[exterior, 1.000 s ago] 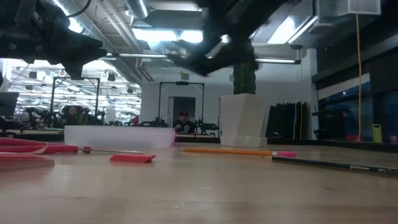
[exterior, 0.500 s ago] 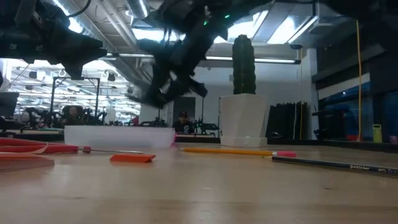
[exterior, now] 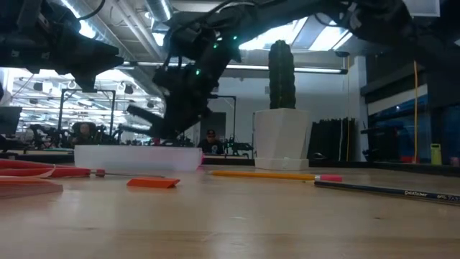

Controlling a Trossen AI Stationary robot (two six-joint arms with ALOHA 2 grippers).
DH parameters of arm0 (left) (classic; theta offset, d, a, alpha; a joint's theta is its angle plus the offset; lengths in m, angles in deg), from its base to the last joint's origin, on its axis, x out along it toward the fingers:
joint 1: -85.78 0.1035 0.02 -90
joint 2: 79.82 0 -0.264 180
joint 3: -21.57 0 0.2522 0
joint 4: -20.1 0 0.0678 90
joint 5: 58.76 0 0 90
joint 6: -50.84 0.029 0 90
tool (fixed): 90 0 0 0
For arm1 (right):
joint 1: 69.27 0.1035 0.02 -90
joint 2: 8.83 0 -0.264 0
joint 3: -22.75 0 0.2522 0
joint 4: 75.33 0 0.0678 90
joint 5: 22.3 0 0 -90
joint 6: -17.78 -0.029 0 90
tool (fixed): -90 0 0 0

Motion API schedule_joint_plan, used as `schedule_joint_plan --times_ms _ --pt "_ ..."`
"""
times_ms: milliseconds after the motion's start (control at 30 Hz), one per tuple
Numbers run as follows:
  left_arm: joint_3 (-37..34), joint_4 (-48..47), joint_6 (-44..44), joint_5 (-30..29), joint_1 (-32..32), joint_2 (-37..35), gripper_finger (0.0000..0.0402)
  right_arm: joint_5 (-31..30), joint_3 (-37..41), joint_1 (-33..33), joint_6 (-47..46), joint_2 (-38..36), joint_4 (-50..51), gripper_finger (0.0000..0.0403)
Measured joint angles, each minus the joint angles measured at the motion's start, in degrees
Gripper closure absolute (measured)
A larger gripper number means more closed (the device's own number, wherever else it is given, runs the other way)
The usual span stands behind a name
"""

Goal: Pack school essentials
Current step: Put the black stapler into the supply box, then put the black pencil into the supply box

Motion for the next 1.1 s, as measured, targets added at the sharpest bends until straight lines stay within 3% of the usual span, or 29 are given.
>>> schedule_joint_plan --times_ms 233,500,667,900,1100 --pt "0.0 0.0 0.0 0.0 0.0 0.0 0.0288 -1.0 -0.7 -0.7 5.3 1.7 0.8 0.0269" --pt "0.0 0.0 0.0 0.0 0.0 0.0 0.0288 -4.0 -0.7 -1.0 8.9 1.6 0.0 0.0185" --pt "0.0 0.0 0.0 0.0 0.0 0.0 0.0288 -4.3 -0.7 -1.4 9.0 1.6 0.0 0.0174" --pt "0.0 0.0 0.0 0.0 0.0 0.0 0.0288 -7.2 -8.0 -1.2 2.3 1.6 6.5 0.0193" --pt "0.0 -0.2 0.0 0.0 0.0 0.0 0.0288 2.9 -5.8 0.1 -10.4 -6.2 15.3 0.0213"
